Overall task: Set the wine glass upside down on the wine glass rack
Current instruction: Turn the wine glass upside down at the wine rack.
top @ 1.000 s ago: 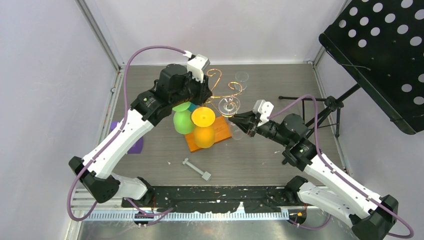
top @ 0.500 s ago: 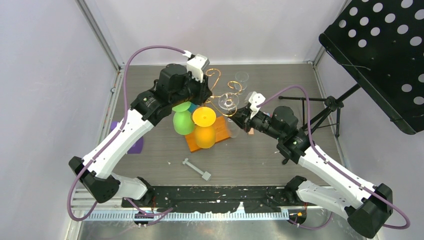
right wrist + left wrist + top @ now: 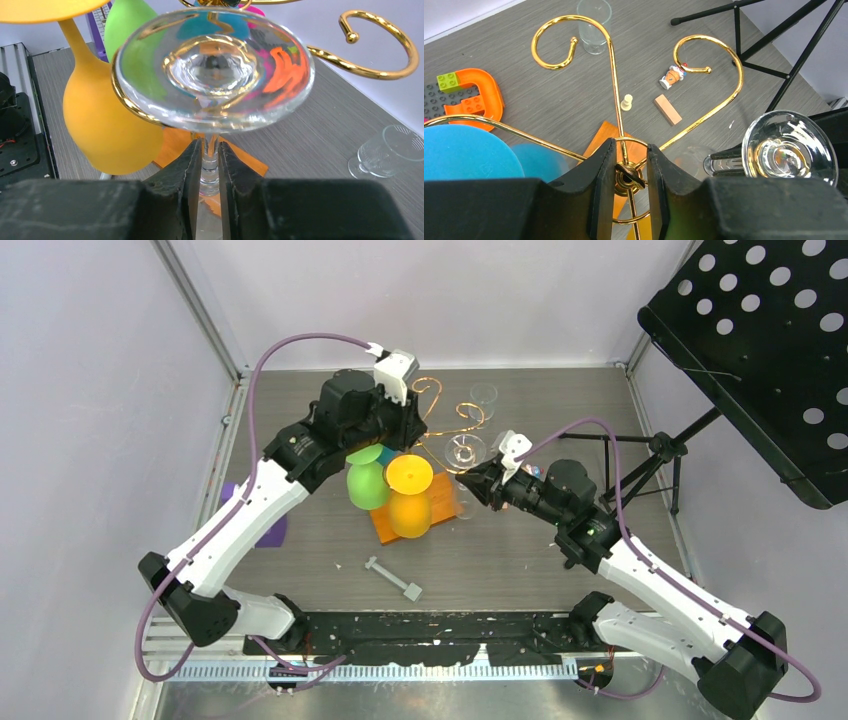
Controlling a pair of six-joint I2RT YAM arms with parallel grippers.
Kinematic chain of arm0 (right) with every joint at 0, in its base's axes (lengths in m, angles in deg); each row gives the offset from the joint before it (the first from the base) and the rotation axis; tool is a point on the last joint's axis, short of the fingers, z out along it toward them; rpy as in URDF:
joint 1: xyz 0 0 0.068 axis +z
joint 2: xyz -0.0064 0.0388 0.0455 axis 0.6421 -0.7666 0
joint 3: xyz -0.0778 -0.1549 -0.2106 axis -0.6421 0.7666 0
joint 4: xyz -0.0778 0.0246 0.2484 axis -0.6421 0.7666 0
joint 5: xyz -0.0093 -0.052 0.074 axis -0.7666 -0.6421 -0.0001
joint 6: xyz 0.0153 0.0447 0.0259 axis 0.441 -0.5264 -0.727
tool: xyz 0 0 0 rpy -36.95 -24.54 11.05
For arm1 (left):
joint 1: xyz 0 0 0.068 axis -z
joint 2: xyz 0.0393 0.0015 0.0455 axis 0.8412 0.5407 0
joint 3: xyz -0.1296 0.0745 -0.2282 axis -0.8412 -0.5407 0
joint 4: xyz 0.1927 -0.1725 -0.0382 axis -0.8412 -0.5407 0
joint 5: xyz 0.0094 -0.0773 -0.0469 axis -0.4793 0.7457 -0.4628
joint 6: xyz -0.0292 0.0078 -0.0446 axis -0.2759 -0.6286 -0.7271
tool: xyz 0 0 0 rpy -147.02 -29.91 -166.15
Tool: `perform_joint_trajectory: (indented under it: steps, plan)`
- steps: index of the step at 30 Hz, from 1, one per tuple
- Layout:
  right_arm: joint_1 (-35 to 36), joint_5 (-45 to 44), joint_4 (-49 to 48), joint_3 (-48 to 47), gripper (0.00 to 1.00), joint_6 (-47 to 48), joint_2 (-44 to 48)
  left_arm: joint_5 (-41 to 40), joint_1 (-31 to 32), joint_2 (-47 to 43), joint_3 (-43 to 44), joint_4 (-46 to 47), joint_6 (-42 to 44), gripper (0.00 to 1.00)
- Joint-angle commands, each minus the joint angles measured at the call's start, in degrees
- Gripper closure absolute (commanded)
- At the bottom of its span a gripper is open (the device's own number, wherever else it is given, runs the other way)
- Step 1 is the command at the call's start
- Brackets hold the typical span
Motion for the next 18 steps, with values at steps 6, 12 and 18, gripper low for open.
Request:
perform_joint_trajectory:
  steps: [6, 12, 18]
  plan:
    - [-0.1, 1.1, -2.5, -2.5, 0.53, 1.2, -0.2, 0.5, 0.0, -2.9, 0.0, 3.6, -1.0, 0.69]
    - [-0.1, 2.2, -1.9, -2.6, 0.37, 1.3, 0.9, -0.2, 0.0, -4.7, -0.5, 4.8, -1.1, 0.67]
    - [-0.1, 0.8, -0.5, -2.7, 0.27, 2.1, 5.4, -0.3, 0.0, -6.1, 1.8, 4.9, -0.6, 0.58]
